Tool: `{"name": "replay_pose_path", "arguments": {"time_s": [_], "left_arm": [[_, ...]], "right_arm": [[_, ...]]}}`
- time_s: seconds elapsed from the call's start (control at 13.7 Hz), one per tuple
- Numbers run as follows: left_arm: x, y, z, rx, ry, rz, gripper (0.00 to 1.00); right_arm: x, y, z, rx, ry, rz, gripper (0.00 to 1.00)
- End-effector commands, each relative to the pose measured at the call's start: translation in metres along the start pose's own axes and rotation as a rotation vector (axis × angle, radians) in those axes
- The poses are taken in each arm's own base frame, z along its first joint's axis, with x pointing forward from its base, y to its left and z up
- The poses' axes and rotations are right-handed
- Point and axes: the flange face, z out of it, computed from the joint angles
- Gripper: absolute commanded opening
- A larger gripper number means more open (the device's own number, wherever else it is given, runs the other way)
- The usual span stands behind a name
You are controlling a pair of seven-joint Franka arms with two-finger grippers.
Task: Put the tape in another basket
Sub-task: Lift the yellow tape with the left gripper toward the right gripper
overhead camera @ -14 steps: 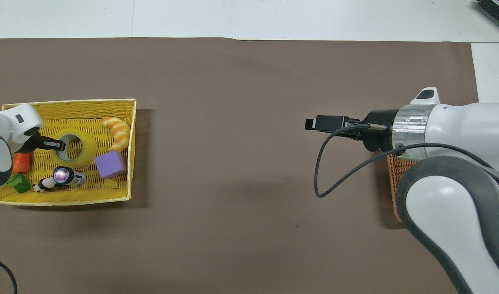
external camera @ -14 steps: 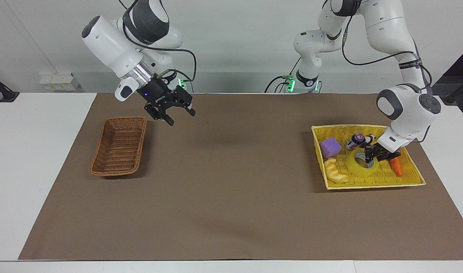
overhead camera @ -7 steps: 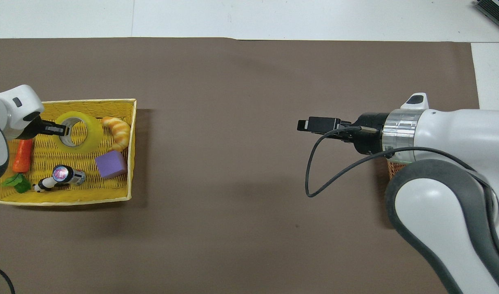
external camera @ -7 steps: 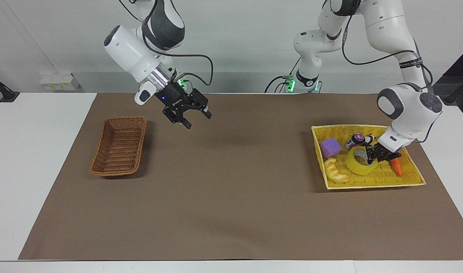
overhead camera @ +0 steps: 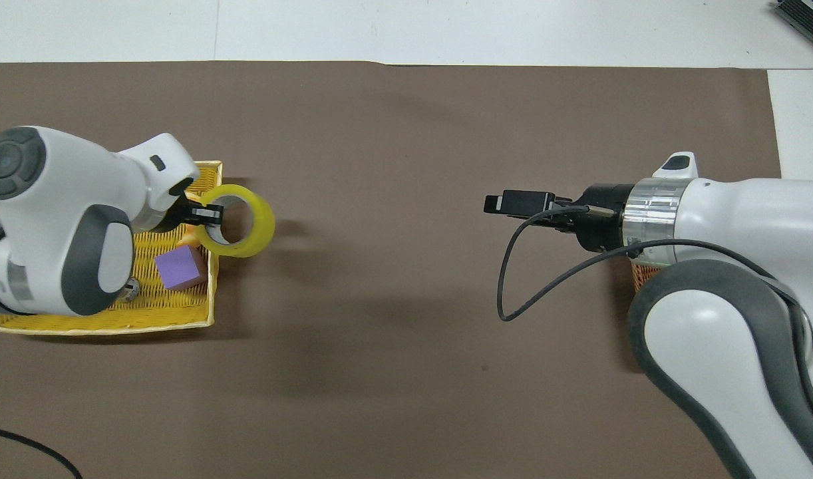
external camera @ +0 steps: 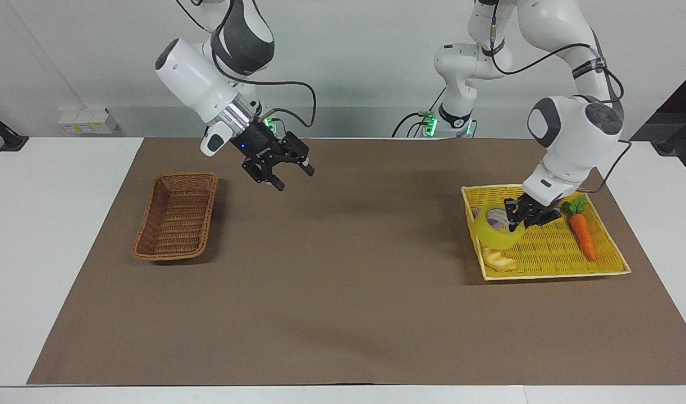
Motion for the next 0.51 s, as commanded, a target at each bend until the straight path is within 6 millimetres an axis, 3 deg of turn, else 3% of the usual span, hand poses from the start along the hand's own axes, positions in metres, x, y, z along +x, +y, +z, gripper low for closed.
{"name": "replay_pose_path", "arguments": {"time_s": [0.0, 0.29, 0.44], "left_arm": [[-0.01, 0.049, -0.004, -0.121, -0.008, -0.062, 0.0], [-0.018, 0.114, -0.006, -0.251, -0.006, -0.133, 0.0], [-0.019, 0.139, -0.008, -0.287, 0.022, -0.196, 0.0]], "right_arm": [[-0.008, 0.002, -0.002, 0.022, 0.005, 0.018, 1.0], [-0.011, 0.021, 0.027, 0.011, -0.053, 0.058, 1.0], [-0.019, 0.019, 0.056, -0.002, -0.089, 0.047, 1.0]]}}
